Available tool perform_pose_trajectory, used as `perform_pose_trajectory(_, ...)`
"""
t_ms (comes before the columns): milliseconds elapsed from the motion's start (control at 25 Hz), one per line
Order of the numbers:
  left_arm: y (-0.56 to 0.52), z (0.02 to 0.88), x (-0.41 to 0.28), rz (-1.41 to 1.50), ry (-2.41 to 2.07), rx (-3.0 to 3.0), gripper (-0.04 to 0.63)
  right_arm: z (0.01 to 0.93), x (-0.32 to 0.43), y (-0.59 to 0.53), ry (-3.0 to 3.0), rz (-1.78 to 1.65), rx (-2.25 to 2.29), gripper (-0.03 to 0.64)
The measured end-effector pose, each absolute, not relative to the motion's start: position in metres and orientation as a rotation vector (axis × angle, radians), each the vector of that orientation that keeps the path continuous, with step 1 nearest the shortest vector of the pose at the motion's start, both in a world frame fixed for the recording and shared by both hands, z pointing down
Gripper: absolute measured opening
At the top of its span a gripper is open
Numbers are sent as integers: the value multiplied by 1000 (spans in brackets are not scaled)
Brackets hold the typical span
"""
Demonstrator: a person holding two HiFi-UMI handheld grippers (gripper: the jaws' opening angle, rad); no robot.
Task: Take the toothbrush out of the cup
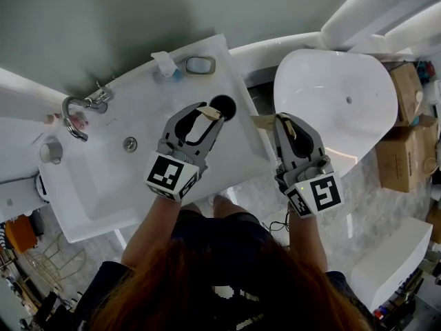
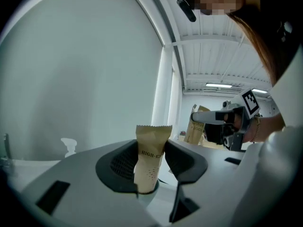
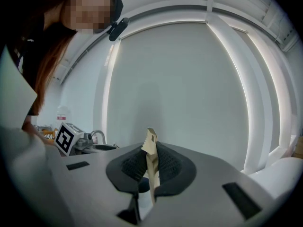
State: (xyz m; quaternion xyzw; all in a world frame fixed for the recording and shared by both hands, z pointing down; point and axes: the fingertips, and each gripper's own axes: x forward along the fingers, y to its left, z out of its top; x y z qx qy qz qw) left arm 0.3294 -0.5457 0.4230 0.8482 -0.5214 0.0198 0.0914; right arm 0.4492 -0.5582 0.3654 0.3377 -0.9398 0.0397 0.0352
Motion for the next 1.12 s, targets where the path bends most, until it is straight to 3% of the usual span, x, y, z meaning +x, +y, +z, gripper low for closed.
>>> perform_pose_trajectory(440, -497, 328, 284, -135, -1704, 2540, 183, 313, 435, -545, -2978, 9, 1011, 40)
perform_pose_trajectory(680, -472, 323, 238, -1, -1959, 2455, 182, 302, 414, -534, -3015, -10, 932, 40)
perform_pose_trajectory(1120, -444, 315, 201, -21, -2157, 2330, 176, 286, 386, -522, -3054, -84, 843, 38)
